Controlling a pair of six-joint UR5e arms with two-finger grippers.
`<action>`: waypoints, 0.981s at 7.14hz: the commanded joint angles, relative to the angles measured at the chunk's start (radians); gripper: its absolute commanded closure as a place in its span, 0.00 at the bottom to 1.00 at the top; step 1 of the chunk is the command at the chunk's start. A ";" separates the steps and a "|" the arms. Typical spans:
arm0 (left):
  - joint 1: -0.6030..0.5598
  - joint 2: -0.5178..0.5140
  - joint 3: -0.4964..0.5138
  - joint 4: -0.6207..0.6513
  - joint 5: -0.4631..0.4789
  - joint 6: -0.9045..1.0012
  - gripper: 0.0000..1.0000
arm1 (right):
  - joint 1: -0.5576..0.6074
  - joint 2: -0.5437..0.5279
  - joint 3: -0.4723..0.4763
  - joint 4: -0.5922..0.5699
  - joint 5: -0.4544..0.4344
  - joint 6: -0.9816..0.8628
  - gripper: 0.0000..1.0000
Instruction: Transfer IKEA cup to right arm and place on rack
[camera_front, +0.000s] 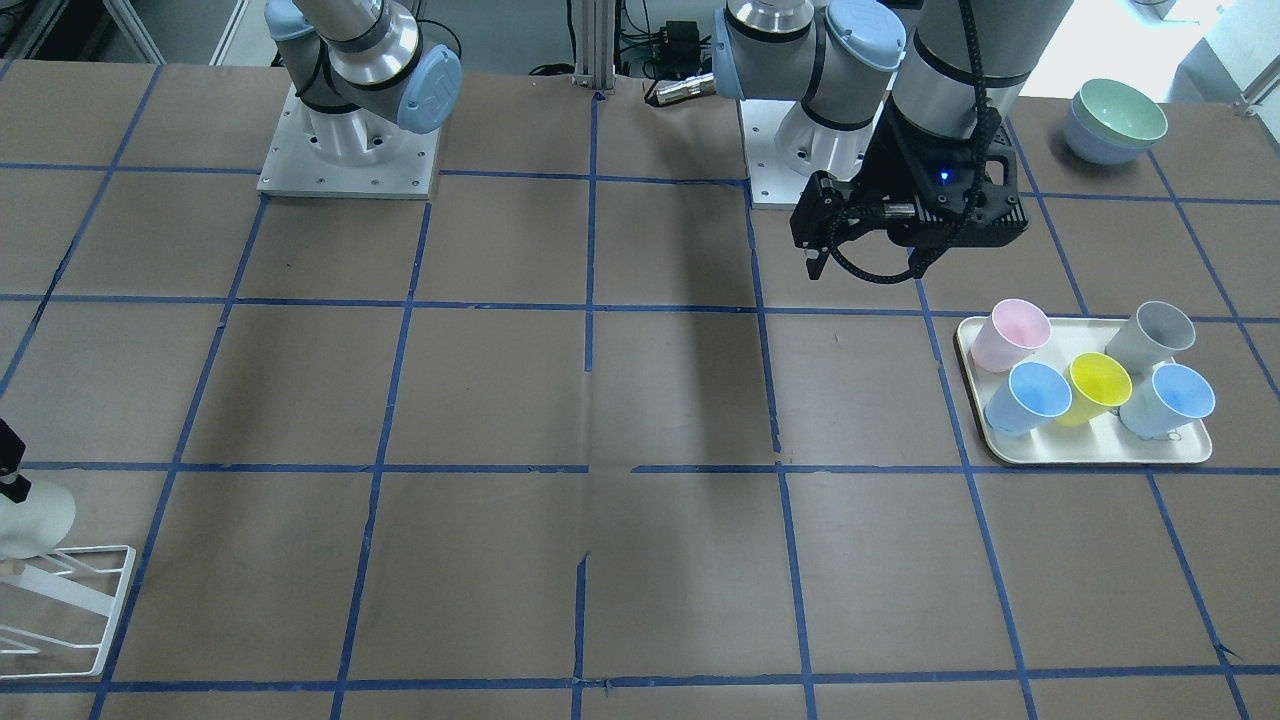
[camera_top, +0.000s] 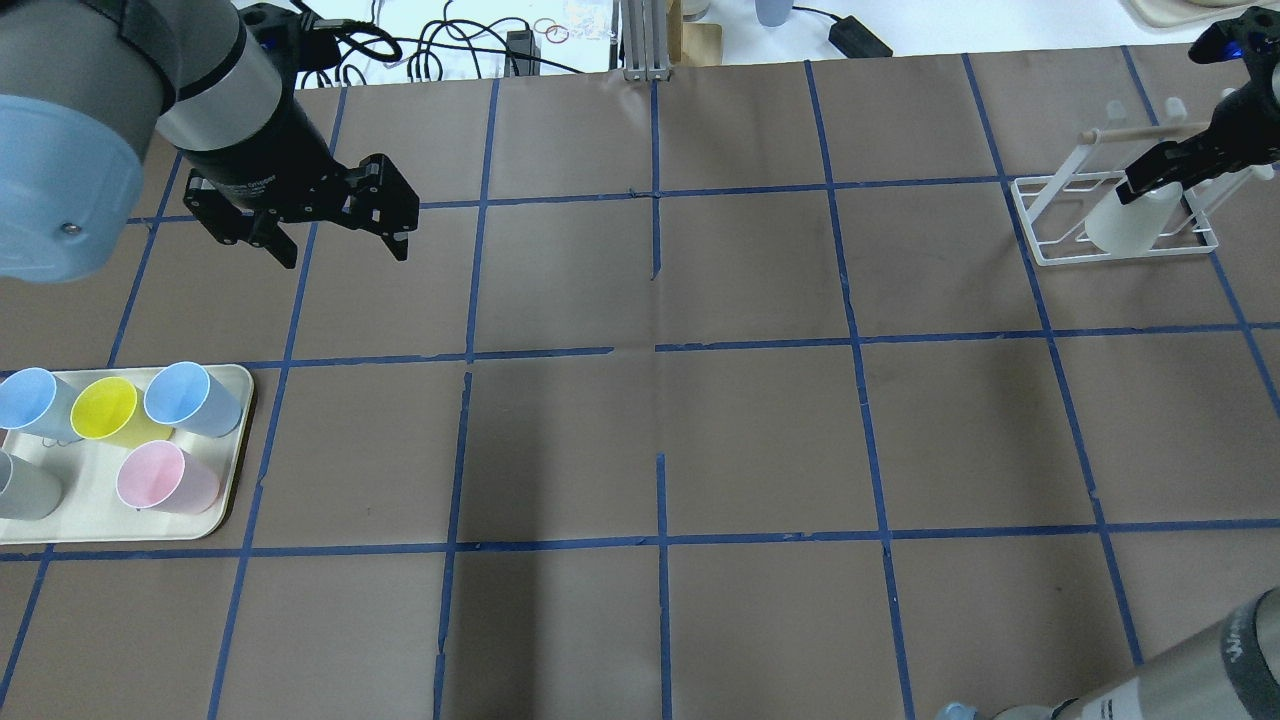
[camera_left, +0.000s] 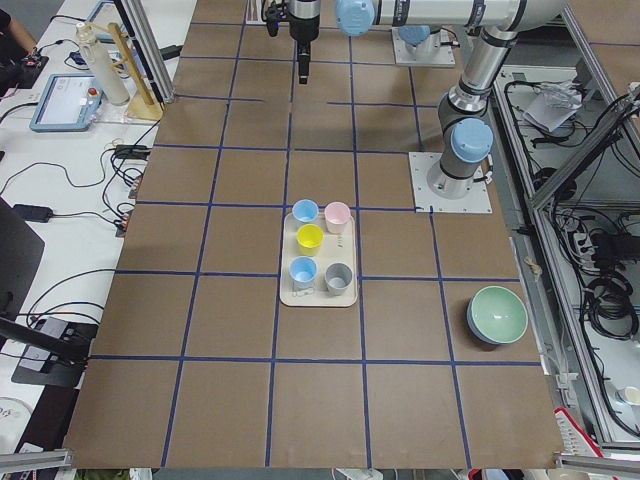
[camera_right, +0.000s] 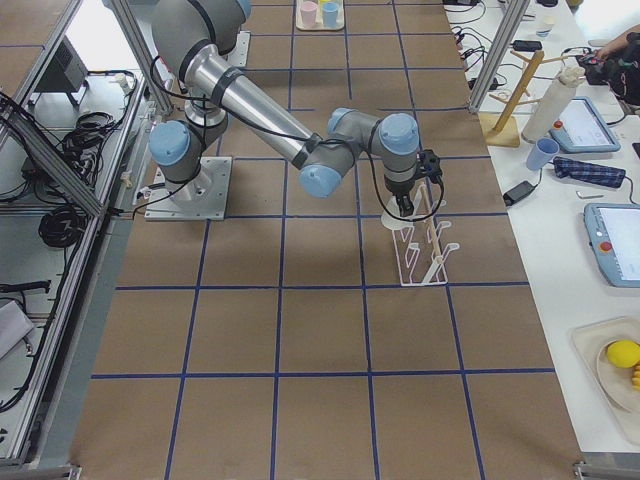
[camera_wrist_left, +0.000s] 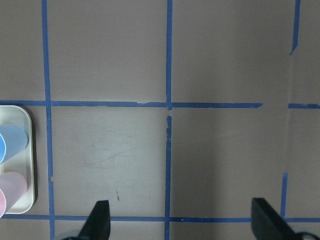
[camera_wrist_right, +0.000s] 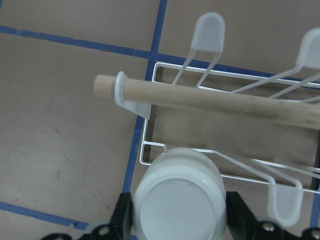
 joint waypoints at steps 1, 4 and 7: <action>0.000 -0.008 0.003 0.001 0.000 -0.001 0.00 | 0.000 -0.001 0.001 0.001 0.002 0.005 0.23; 0.000 -0.010 0.006 0.001 0.000 -0.001 0.00 | 0.000 -0.013 0.000 0.008 -0.004 0.005 0.00; 0.002 -0.010 0.006 0.001 0.000 -0.001 0.00 | 0.003 -0.150 -0.005 0.216 -0.019 0.089 0.00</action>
